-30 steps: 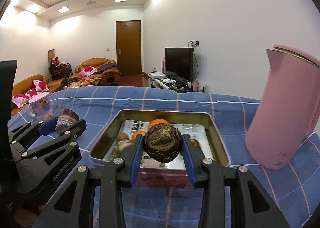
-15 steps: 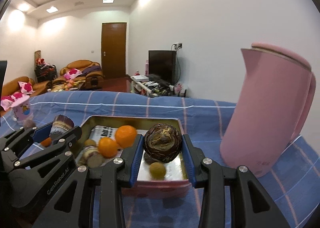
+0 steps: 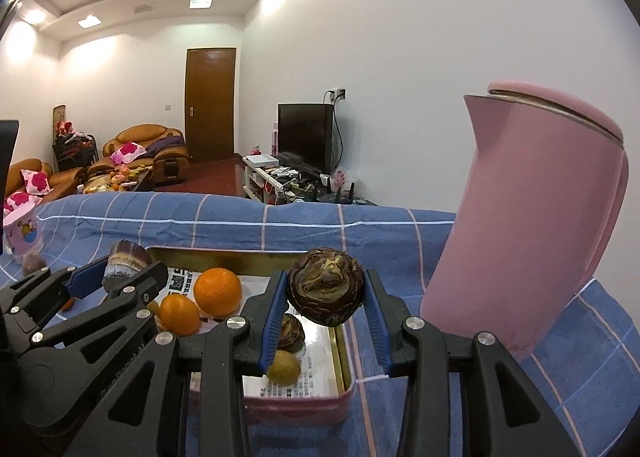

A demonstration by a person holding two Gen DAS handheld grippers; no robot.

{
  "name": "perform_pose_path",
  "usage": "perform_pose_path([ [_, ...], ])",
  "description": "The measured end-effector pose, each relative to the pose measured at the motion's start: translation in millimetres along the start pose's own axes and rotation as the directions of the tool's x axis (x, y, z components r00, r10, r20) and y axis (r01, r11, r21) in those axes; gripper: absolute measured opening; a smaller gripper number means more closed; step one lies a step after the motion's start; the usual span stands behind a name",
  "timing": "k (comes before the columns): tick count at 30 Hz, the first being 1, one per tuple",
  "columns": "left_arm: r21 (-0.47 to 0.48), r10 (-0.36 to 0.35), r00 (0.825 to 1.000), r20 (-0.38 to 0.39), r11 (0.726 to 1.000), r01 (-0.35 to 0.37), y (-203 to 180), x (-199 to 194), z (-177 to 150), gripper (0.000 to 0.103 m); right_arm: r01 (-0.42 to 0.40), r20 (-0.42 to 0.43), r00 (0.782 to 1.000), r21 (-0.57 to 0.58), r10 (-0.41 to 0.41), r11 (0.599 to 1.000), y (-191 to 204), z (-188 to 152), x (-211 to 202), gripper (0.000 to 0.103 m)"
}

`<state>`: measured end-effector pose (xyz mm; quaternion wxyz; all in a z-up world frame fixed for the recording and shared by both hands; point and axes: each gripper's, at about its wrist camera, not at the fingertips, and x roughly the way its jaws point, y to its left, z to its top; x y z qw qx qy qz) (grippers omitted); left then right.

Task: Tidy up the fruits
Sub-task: 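Lower the brown fruit and the cylinder into the tin and open both grippers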

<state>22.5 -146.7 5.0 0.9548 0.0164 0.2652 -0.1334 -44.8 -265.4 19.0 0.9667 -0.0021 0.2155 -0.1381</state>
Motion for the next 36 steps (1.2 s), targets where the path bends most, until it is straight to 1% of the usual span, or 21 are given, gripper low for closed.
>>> perform_pose_path([
  [6,-0.030,-0.017,0.998,-0.060,0.999,0.016,9,17,6,0.041,-0.017,-0.018,1.000,0.007,0.017,1.000,0,6,18,0.040],
  [10,-0.021,-0.021,0.994,-0.106,1.000,0.019,10,29,5,0.041,-0.032,-0.042,0.999,-0.010,0.032,0.999,4,10,31,0.040],
  [13,-0.024,-0.033,0.991,-0.133,0.999,0.030,11,35,4,0.041,-0.078,-0.067,0.995,-0.024,0.076,0.997,10,11,40,0.040],
  [15,-0.026,-0.037,0.989,-0.143,0.999,0.034,11,37,4,0.041,-0.121,-0.099,0.988,-0.042,0.116,0.992,15,11,47,0.041],
  [17,-0.025,-0.025,0.988,-0.155,0.999,0.021,13,39,4,0.041,-0.152,-0.131,0.981,-0.052,0.144,0.987,19,11,54,0.041],
  [21,-0.037,-0.024,0.985,-0.173,0.999,0.018,15,42,2,0.041,-0.217,-0.183,0.961,-0.035,0.208,0.975,21,10,67,0.041],
  [25,-0.027,-0.019,0.984,-0.175,1.000,0.015,14,43,4,0.041,-0.245,-0.219,0.947,-0.016,0.236,0.969,20,8,75,0.041],
  [31,-0.004,0.000,0.983,-0.182,1.000,-0.001,10,44,4,0.041,-0.279,-0.279,0.920,0.027,0.275,0.960,18,5,90,0.041],
  [34,-0.004,-0.002,0.984,-0.180,1.000,0.001,9,44,5,0.041,-0.297,-0.294,0.909,0.045,0.296,0.954,16,2,91,0.041],
  [36,-0.005,-0.003,0.984,-0.178,1.000,0.002,7,45,6,0.041,-0.304,-0.293,0.907,0.046,0.303,0.952,17,3,91,0.041],
])
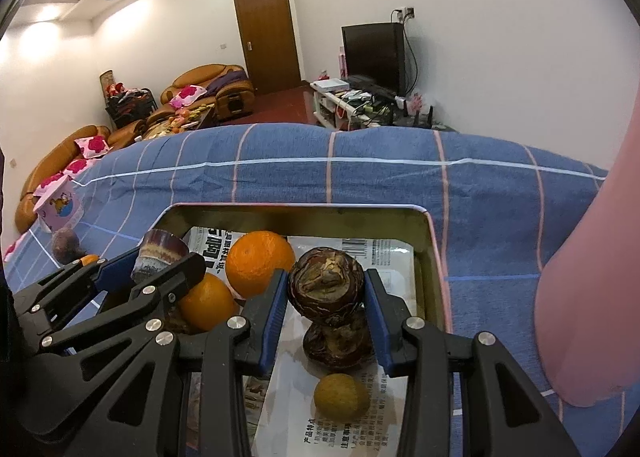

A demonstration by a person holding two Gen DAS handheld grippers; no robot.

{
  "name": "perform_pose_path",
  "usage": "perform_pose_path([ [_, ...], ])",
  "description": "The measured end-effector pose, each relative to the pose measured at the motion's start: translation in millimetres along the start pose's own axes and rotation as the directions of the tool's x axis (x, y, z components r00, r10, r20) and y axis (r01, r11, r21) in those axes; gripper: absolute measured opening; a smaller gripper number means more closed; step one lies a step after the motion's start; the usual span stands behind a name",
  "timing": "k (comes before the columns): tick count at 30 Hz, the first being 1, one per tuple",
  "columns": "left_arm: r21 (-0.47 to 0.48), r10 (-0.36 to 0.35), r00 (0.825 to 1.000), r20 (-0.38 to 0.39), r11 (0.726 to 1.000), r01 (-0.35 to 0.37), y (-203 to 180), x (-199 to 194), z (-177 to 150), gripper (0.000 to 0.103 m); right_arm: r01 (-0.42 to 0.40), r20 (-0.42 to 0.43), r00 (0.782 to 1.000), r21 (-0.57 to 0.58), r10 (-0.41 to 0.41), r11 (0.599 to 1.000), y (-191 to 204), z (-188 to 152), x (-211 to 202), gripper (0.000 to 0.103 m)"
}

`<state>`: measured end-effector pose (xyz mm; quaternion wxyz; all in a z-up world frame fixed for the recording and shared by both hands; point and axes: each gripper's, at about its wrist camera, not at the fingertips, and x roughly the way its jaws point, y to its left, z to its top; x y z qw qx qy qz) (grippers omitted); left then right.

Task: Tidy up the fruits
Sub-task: 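Lower the brown fruit and the cylinder into the tin and open both grippers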

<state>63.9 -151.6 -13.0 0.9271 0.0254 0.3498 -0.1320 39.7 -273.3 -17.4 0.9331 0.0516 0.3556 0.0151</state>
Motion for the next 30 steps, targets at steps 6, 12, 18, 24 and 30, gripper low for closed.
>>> perform_pose_path([
  [6,-0.002,-0.002,1.000,0.002,1.000,0.002,0,-1,0,0.041,-0.010,0.000,1.000,0.001,0.010,1.000,-1,0,-1,0.041],
  [12,0.006,0.010,1.000,0.014,1.000,-0.010,0,-5,1,0.041,-0.050,0.003,0.999,-0.004,0.050,0.999,-4,-1,-4,0.043],
  [18,-0.026,0.002,1.000,0.022,1.000,-0.002,6,-10,2,0.041,-0.101,0.042,0.994,-0.008,0.101,0.995,-4,-2,-13,0.053],
  [24,-0.001,0.001,0.999,0.037,1.000,-0.001,2,-13,-1,0.042,0.033,0.167,0.985,0.063,-0.043,0.997,-16,-5,-40,0.061],
  [30,0.066,0.033,0.998,0.059,0.997,-0.037,-12,-17,-4,0.071,0.075,0.285,0.950,0.198,-0.130,0.977,-32,-10,-67,0.072],
])
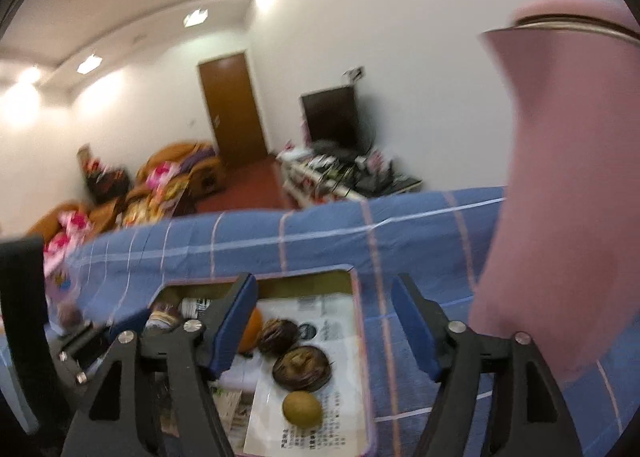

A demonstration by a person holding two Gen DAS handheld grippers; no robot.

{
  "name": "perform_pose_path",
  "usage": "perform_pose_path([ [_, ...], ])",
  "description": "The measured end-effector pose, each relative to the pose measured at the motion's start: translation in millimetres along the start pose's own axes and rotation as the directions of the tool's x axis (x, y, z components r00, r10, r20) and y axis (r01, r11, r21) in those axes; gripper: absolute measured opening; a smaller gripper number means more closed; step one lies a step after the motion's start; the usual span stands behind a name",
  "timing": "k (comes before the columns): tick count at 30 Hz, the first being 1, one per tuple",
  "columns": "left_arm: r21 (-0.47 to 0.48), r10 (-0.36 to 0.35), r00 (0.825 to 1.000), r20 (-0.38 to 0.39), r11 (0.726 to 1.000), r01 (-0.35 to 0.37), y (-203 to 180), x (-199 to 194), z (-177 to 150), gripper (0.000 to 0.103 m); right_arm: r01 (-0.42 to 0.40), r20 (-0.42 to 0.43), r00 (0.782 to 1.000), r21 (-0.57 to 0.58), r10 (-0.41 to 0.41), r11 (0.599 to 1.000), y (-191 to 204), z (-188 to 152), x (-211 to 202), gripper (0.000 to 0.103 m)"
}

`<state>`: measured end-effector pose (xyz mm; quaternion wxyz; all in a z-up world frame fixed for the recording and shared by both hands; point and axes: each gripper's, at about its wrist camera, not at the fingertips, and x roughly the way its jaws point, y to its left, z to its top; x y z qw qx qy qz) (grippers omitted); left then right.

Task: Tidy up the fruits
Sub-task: 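Lower the brown fruit and the cylinder into the tin and open both grippers, then withdraw both open grippers from the tin toward the remaining loose fruits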

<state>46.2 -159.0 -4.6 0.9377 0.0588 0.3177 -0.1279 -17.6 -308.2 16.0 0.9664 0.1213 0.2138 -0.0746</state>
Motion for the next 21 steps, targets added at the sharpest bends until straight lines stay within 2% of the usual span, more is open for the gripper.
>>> perform_pose_path([
  [4,0.018,0.033,0.998,0.049,0.999,-0.034,-4,-9,0,0.099,0.016,0.025,1.000,0.044,-0.017,0.999,-6,-1,-5,0.072],
  [5,0.022,0.040,0.997,0.059,0.999,-0.041,-5,-11,0,0.102,0.021,0.027,0.999,0.044,-0.022,0.999,-5,-1,-4,0.072],
  [12,0.059,0.060,0.992,0.110,0.996,-0.067,-11,-22,0,0.103,0.076,0.093,0.993,-0.030,-0.073,0.997,8,-3,-14,0.072],
  [21,0.052,0.071,0.982,0.172,0.995,-0.081,-9,-35,-7,0.103,0.144,0.157,0.979,-0.081,-0.130,0.986,20,-10,-24,0.072],
])
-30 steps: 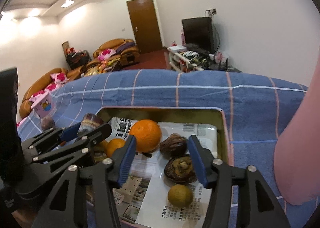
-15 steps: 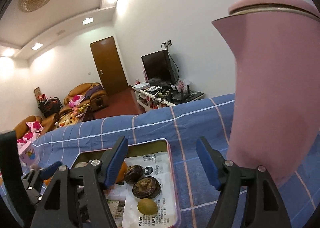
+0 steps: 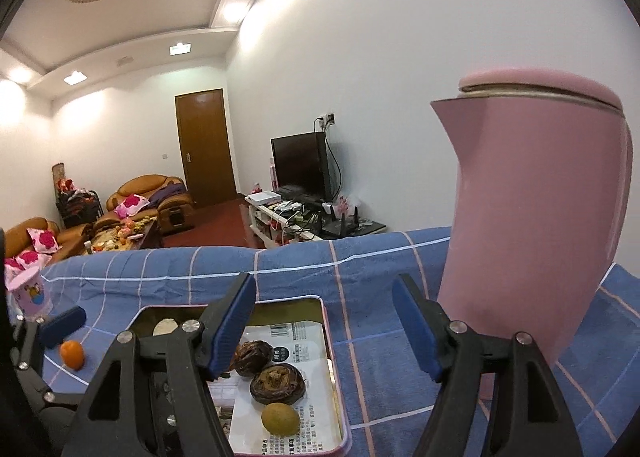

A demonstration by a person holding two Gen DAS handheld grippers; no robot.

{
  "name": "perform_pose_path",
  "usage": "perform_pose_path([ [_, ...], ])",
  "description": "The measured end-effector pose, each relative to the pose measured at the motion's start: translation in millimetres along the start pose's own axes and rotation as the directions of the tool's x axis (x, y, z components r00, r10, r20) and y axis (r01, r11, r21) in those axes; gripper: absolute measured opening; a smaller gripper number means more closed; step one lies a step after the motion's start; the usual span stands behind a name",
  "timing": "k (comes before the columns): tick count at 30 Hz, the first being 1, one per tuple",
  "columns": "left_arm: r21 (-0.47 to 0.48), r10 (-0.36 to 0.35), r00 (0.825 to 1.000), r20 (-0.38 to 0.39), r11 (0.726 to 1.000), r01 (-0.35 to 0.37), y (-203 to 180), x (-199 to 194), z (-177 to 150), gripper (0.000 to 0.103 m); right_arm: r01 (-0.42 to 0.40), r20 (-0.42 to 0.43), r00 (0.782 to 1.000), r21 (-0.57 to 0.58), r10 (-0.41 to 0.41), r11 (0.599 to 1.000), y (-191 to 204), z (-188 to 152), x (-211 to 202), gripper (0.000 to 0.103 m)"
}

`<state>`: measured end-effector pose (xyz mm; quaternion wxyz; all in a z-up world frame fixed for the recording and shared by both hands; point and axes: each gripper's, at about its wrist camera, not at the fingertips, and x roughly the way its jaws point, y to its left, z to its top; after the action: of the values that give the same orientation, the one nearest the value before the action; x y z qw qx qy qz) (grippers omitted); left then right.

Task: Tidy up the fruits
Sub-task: 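Withdraw both open grippers from the tin toward the remaining loose fruits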

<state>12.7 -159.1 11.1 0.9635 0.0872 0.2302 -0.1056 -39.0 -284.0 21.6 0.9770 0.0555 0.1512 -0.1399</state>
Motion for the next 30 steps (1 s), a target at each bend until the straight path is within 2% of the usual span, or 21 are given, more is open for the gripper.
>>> perform_pose_path([
  [12,-0.018,0.018,0.999,0.047,1.000,-0.017,11,-21,-9,0.103,0.009,0.006,1.000,-0.017,-0.008,1.000,9,-8,-25,0.073],
  [24,-0.061,0.058,0.995,0.078,0.997,-0.054,29,-39,-18,0.103,0.008,-0.008,1.000,0.022,-0.008,1.000,14,-16,-44,0.073],
  [30,-0.058,0.060,0.994,0.089,0.997,-0.055,36,-46,-23,0.103,0.040,-0.013,0.999,0.057,-0.039,0.998,15,-19,-49,0.073],
])
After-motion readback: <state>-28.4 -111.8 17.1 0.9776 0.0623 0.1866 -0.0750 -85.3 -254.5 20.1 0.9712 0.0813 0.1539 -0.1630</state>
